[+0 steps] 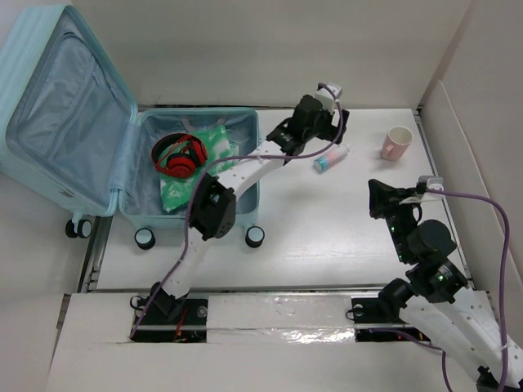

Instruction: Pack the luggage

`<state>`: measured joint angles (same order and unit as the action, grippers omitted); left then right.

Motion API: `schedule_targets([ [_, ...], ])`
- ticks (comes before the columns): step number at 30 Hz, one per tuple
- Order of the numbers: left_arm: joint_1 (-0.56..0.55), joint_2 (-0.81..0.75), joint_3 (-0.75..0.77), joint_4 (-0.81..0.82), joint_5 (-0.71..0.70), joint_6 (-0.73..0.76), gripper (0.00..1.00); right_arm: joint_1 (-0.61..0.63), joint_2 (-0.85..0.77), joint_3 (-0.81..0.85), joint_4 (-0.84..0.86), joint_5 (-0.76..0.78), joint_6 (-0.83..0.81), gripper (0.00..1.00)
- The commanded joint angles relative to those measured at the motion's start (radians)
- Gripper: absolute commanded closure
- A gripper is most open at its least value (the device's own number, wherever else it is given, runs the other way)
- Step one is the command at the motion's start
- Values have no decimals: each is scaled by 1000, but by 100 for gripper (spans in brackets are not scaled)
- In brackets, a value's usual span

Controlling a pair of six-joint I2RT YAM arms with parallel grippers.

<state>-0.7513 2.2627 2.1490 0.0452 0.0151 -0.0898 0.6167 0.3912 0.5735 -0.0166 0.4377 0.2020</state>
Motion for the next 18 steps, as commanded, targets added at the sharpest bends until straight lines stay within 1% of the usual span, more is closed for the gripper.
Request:
schedule_targets([
  [1, 7, 162, 207, -163, 39, -14, 7, 0, -14, -7, 35, 32, 2, 87],
  [2, 7, 222, 265, -169, 48, -30, 6, 0, -15, -8, 35, 36, 2, 87],
  [4, 7, 250, 267, -148, 66, -39, 1, 0, -17, -9, 37, 39, -4, 86],
  [7, 7, 271, 223, -88, 101, -48, 1, 0, -15, -4, 32, 39, -6, 85],
  [9, 7, 302, 229, -93, 126, -44, 1, 0, -14, -3, 32, 32, -6, 84],
  [12, -2, 334, 226, -102, 121, -31, 1, 0, -8, 0, 32, 27, -6, 83],
  [14, -11, 362, 235, -110, 115, -27, 2, 0, -2, 2, 32, 27, -7, 83],
  [15, -11, 376, 262, -129, 120, -34, 3, 0, -2, 2, 32, 30, -9, 83],
  [17, -11, 393, 290, -156, 108, -42, 9, 0, 1, 2, 32, 36, -9, 83],
  [18, -11, 393, 290, -160, 97, -47, 14, 0, 0, 0, 32, 39, -9, 83],
])
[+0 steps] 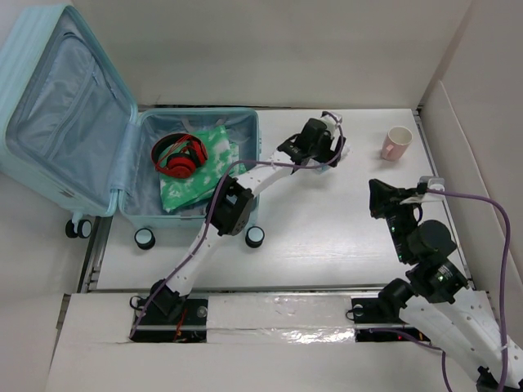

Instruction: Pack the luggage

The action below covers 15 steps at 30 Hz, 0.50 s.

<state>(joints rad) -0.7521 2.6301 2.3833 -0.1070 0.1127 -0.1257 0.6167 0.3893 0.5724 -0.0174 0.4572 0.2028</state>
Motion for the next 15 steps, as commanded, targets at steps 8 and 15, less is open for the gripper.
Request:
schedule_targets([
  [8, -10, 34, -4, -108, -67, 17, 33, 0, 3, 1, 34, 20, -9, 83],
  [15, -10, -2, -62, -76, -85, -6, 67, 0, 13, 3, 36, 17, -9, 82],
])
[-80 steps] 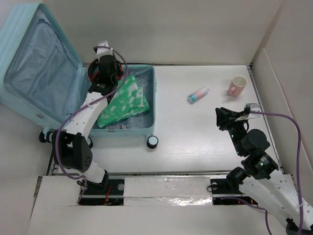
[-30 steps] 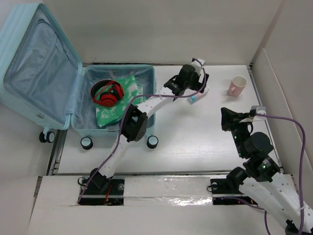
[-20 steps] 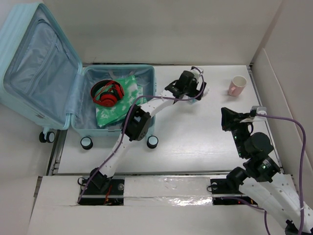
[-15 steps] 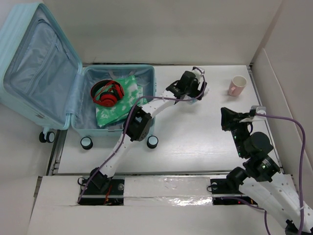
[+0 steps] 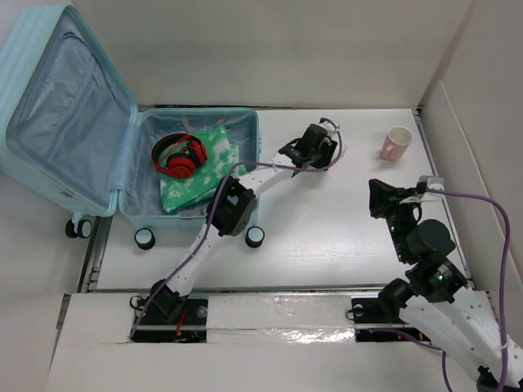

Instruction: Pack the luggage

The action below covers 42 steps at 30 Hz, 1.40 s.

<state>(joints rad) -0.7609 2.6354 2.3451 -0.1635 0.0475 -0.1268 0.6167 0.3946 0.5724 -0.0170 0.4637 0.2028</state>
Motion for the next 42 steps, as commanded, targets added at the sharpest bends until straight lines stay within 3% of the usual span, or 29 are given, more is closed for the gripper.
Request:
schedule_targets([
  [1, -2, -14, -26, -15, -18, -11, 74, 0, 7, 3, 34, 10, -9, 82],
  [7, -21, -95, -73, 12, -35, -22, 97, 0, -5, 3, 31, 13, -11, 82],
  [10, -21, -214, -171, 73, -31, -36, 100, 0, -8, 1, 32, 12, -9, 81],
  [17, -21, -506, -360, 193, -71, -42, 100, 0, -19, 6, 22, 13, -9, 81],
  [26, 18, -874, -799, 395, -133, -146, 100, 0, -22, 6, 22, 9, -9, 80],
  [31, 58, -959, -928, 380, -71, -204, 100, 0, -17, 6, 23, 1, -8, 80],
  [32, 58, -948, -932, 336, -64, -206, 98, 0, -16, 4, 25, 1, -8, 80],
  [34, 26, -927, -931, 276, -64, -185, 84, 0, -5, 6, 28, -7, -9, 79],
  [35, 11, -910, -931, 219, -87, -171, 63, 0, 1, 6, 28, -8, -9, 78],
  [37, -26, -904, -949, 181, -147, -128, 40, 0, 21, 12, 26, -20, -13, 77],
  [42, -69, -994, -1114, 156, -248, -178, 43, 0, 62, 27, 23, -46, -19, 75],
])
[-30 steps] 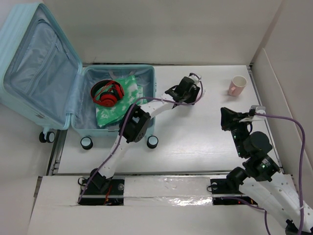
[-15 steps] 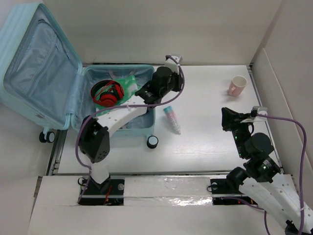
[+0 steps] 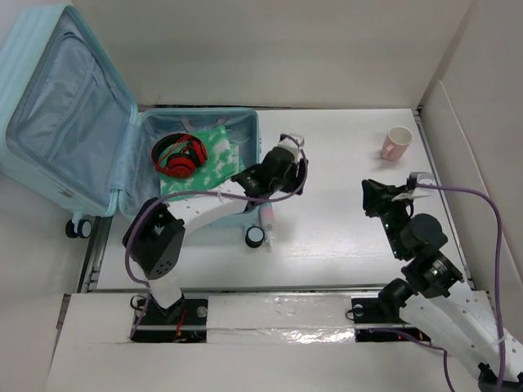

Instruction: Pack the luggage

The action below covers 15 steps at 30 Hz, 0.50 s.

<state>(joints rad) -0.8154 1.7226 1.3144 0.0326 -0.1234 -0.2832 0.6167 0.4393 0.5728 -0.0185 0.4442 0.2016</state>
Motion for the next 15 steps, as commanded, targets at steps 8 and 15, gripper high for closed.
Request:
schedule_targets([
  [8, -24, -507, -317, 91, -252, -206, 53, 0, 185, 58, 52, -176, -33, 88],
  [15, -24, -823, -385, 61, -231, -168, 50, 0, 491, 102, 130, -286, -2, 54],
])
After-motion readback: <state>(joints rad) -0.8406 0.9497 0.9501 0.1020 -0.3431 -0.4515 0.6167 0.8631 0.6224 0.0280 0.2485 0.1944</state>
